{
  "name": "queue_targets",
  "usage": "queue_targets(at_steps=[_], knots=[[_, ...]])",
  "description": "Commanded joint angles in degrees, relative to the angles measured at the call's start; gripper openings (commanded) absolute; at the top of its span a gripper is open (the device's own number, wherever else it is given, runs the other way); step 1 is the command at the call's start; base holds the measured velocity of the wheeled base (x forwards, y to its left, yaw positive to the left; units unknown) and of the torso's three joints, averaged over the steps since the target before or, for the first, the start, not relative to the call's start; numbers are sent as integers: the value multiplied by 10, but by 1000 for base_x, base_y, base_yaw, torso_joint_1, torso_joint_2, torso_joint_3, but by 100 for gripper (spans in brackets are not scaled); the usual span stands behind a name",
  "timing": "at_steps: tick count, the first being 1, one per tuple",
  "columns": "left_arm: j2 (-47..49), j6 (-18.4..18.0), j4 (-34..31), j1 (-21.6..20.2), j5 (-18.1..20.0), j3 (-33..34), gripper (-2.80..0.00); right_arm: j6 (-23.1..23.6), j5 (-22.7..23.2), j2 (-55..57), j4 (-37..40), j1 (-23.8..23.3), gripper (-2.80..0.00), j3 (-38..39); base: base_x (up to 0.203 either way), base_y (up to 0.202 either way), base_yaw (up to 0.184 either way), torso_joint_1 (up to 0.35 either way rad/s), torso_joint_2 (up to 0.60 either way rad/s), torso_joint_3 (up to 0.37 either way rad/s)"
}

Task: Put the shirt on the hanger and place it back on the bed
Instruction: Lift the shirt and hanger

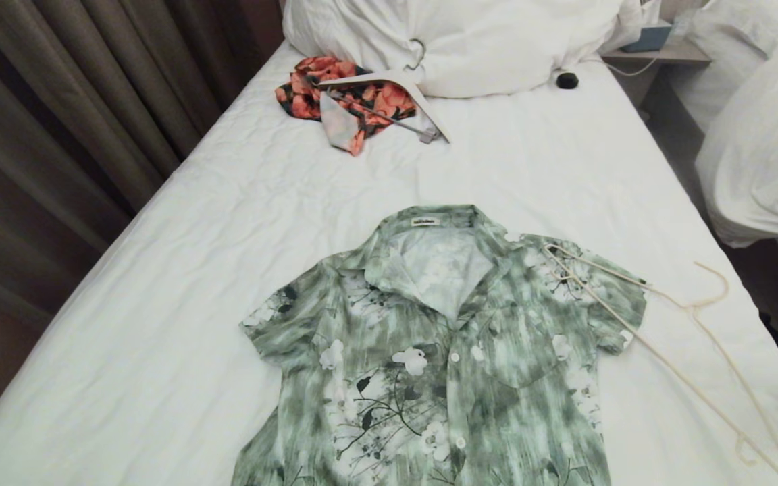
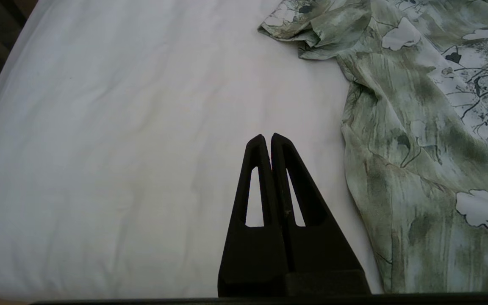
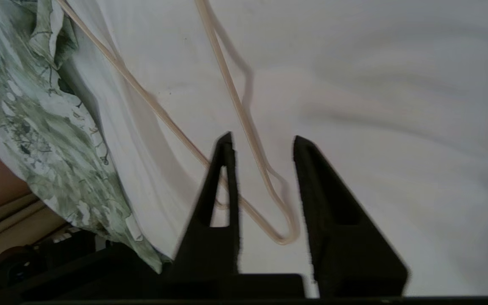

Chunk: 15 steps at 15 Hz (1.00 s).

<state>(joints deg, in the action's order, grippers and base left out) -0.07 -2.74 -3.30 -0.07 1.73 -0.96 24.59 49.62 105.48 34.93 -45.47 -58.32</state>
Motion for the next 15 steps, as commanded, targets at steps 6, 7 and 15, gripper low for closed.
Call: queue_targets(at_steps=[6,7,15], knots=[[1,0,0,0,0,0,-280,3,102,95,21,26,0,-69,0,0,0,0,0,0],[0,0,0,0,0,0,-280,5,134,101,21,30,0,-69,0,0,0,0,0,0],[0,0,0,0,0,0,-280,26,206,104,24,77,0,-62,0,0,0,0,0,0]])
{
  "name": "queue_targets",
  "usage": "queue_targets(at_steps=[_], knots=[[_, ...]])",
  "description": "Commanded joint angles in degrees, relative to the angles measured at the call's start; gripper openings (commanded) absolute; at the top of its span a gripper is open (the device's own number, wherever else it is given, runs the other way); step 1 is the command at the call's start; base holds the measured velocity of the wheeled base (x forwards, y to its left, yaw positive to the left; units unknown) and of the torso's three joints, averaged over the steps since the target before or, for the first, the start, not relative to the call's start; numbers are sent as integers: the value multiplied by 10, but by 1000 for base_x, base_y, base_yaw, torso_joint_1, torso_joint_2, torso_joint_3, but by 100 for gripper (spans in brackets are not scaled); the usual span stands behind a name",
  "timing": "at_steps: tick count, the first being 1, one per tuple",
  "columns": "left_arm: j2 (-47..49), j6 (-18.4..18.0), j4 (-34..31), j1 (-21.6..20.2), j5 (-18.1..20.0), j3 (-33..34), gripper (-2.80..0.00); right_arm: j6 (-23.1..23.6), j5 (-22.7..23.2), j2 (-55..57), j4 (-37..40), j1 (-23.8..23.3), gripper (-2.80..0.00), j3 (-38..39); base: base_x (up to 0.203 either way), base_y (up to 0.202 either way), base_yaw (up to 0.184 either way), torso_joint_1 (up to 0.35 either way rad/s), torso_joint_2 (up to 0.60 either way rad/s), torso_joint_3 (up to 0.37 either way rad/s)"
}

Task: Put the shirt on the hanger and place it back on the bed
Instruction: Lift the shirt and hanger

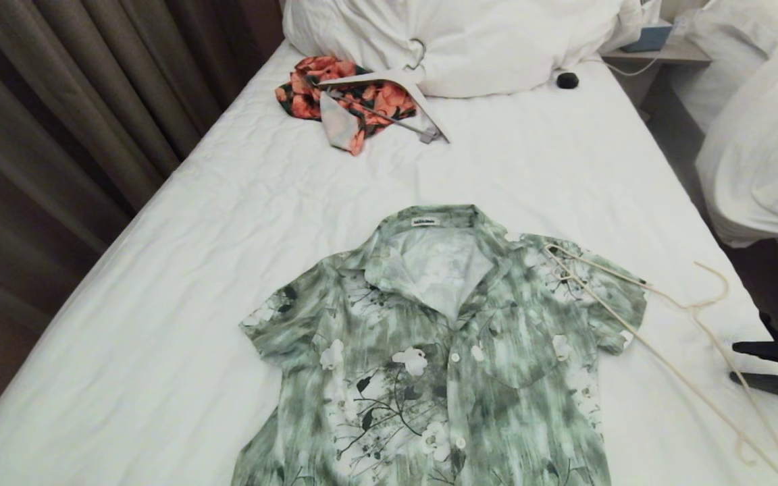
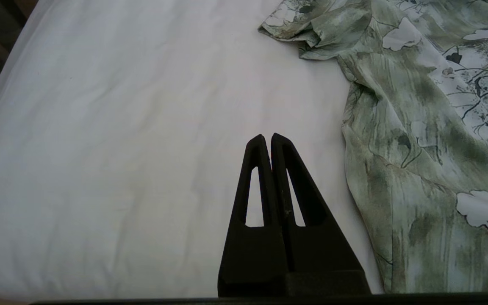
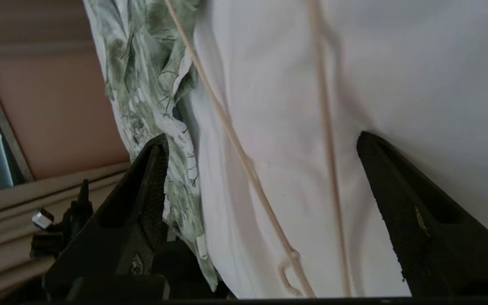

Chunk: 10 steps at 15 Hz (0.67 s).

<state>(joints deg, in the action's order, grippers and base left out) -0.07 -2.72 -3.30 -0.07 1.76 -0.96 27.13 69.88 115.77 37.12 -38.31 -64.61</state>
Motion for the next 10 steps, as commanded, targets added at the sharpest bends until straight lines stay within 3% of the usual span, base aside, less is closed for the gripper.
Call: queue_targets(at_steps=[1,4,9,10], knots=[[0,0,0,0,0,0,-280,10,8,3,2,13,0,2,0,0,0,0,0,0],[1,0,0,0,0,0,-280,32,62,19,2,39,0,1,0,0,0,0,0,0],[0,0,0,0,0,0,-280,63,66,45,-1,50,0,-5,0,0,0,0,0,0],[1,0,0,0,0,0,-280,64,67,45,-1,51,-280,-4,0,0,0,0,0,0]])
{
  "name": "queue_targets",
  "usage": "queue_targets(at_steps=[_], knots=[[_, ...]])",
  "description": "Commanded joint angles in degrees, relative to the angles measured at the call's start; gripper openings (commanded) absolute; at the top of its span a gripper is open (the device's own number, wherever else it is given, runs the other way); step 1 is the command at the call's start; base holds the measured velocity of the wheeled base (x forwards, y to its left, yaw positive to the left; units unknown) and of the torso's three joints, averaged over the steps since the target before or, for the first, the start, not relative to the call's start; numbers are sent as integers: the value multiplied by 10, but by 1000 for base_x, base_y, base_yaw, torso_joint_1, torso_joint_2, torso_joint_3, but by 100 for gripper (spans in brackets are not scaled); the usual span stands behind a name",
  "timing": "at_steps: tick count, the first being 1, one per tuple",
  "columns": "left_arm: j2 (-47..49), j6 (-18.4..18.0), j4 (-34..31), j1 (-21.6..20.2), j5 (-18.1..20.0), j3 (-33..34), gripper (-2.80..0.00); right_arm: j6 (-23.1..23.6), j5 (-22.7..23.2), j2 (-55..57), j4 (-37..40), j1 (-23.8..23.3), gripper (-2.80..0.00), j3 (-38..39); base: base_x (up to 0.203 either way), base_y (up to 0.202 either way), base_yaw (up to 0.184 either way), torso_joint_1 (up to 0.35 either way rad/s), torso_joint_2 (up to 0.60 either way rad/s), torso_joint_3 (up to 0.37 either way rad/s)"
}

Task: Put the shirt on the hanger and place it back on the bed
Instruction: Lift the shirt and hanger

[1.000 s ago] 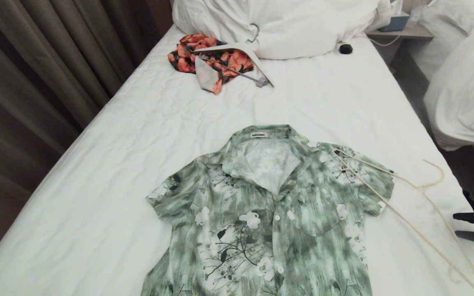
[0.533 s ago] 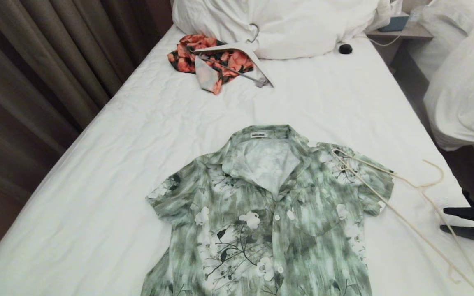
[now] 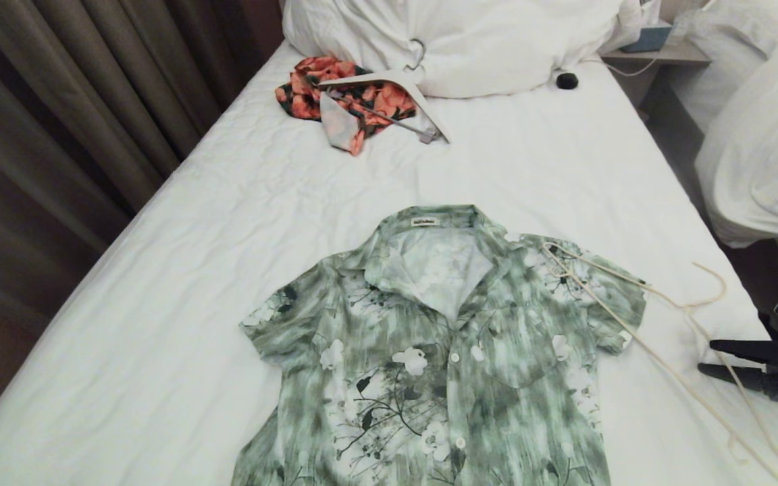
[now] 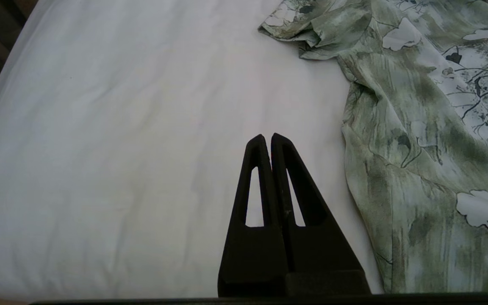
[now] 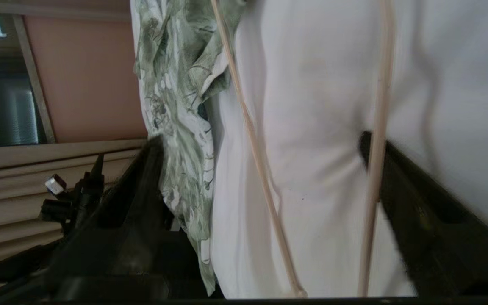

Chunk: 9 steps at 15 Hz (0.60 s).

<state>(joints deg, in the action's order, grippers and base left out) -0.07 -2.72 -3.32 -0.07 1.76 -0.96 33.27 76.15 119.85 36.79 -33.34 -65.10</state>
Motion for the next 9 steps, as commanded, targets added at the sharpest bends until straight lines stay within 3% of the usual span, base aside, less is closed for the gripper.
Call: queue_targets(at_steps=[1,9], knots=[[1,0,0,0,0,0,-280,1,4,4,3,1,-280,1,0,0,0,0,0,0],[0,0,0,0,0,0,-280,10,2,-29,1,5,-280,-3,0,0,0,0,0,0]])
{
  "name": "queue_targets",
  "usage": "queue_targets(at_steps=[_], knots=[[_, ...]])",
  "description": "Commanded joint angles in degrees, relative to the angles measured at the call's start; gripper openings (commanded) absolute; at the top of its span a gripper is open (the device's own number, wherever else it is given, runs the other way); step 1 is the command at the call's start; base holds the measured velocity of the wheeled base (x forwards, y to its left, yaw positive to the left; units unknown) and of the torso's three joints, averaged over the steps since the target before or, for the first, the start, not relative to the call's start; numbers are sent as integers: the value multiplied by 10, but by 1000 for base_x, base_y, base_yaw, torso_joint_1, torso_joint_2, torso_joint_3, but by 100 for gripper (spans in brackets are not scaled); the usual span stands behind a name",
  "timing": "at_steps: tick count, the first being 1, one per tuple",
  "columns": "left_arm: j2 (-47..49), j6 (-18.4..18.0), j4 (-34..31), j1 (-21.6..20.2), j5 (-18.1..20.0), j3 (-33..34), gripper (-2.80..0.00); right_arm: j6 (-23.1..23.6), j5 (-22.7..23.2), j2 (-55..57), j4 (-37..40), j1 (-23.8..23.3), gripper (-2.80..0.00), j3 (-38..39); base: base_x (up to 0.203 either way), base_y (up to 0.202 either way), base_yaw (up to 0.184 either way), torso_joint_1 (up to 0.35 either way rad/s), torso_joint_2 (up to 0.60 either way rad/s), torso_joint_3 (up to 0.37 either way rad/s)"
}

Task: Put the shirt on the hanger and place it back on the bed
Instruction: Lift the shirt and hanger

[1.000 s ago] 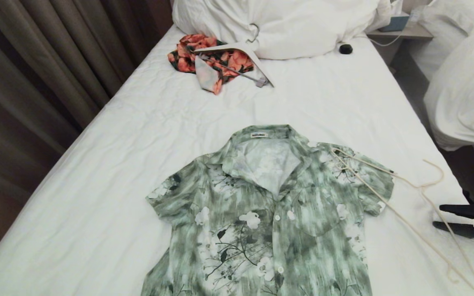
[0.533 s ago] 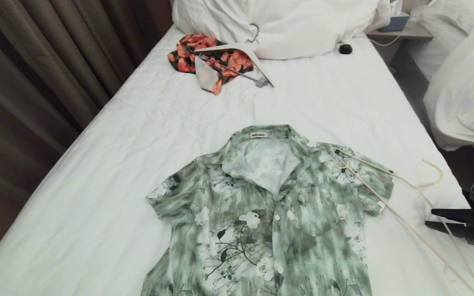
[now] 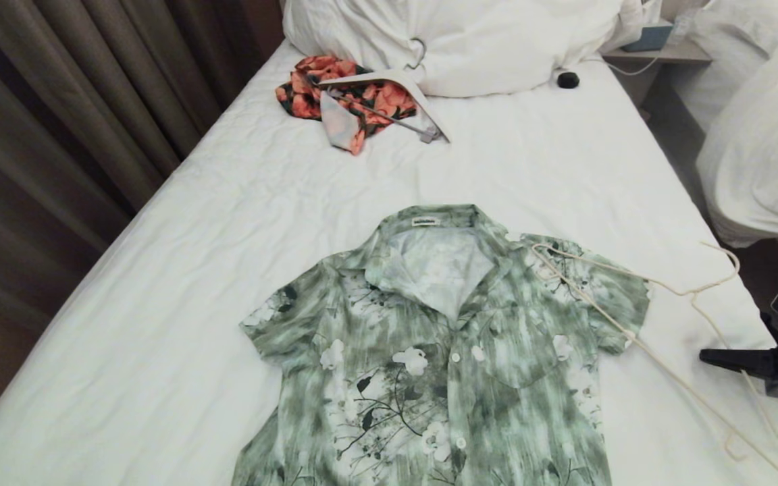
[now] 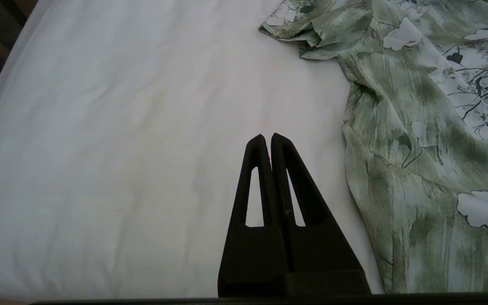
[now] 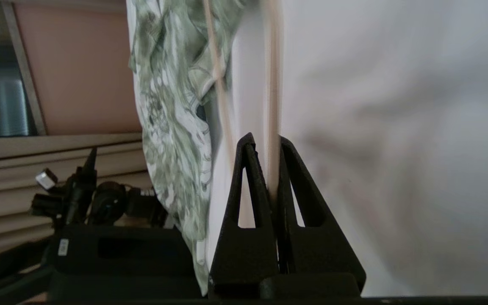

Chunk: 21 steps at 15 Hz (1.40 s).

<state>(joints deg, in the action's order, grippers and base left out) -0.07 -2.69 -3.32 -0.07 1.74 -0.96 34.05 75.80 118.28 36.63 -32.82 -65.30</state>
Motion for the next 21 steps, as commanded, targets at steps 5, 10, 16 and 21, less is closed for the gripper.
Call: queue_targets(at_steps=[5,10,16,21], knots=[[1,-1,0,0,0,0,-280,34,1,-72,-16,-1,-280,-9,0,0,0,0,0,0],[0,-1,0,0,0,0,-280,128,-17,-156,-33,15,-280,-9,0,0,0,0,0,0],[0,0,0,0,0,0,-280,183,-15,-282,-75,77,-280,-3,0,0,0,0,0,0],[1,-18,0,0,4,0,-280,185,10,-303,-78,100,-280,31,0,0,0,0,0,0]])
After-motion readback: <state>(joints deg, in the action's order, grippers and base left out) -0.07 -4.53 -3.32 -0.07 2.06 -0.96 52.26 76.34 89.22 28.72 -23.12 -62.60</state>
